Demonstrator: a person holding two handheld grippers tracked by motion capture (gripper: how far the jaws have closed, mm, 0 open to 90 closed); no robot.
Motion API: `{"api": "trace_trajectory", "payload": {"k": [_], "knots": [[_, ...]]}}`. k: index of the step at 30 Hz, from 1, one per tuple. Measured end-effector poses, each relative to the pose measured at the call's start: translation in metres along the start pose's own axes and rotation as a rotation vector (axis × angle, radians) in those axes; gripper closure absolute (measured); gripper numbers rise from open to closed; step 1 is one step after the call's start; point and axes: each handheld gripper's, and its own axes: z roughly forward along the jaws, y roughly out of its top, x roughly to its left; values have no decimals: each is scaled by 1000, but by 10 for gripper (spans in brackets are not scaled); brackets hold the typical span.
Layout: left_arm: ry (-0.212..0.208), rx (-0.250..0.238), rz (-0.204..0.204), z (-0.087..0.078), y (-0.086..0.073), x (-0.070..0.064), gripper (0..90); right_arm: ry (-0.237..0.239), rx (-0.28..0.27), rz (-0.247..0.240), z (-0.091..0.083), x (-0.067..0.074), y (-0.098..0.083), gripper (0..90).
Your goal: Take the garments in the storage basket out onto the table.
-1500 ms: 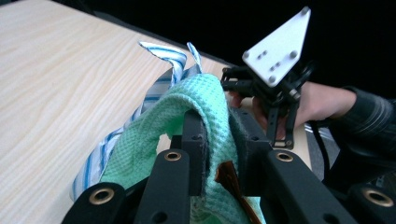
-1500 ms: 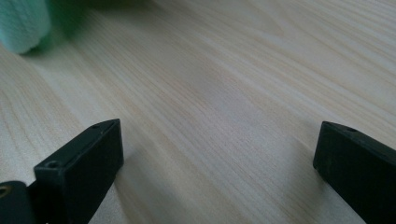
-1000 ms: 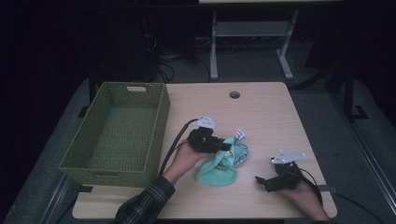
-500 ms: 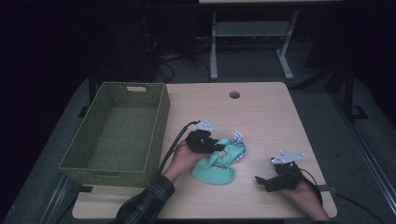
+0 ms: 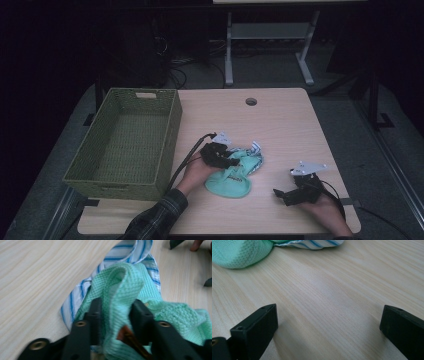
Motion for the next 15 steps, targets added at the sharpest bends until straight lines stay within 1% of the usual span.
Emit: {"api": "trace_trajectory", "payload": {"k": [2,8,9,12,15], "knots": [[1,-7,-7,-5,2,0,509,0,0,1,0,0,0,14],[-9,-44,-16,-25,9,-5,393,0,0,1,0,0,0,14],[-16,-51,-20,-29,10,-7,384,0,0,1,0,0,0,14],[-27,-62,-16,-40,11,-12,379,1,1,1,0,0,0,14],[-31,-60,-5,-48,9,-18,422,0,0,0,0,0,0,14]]}}
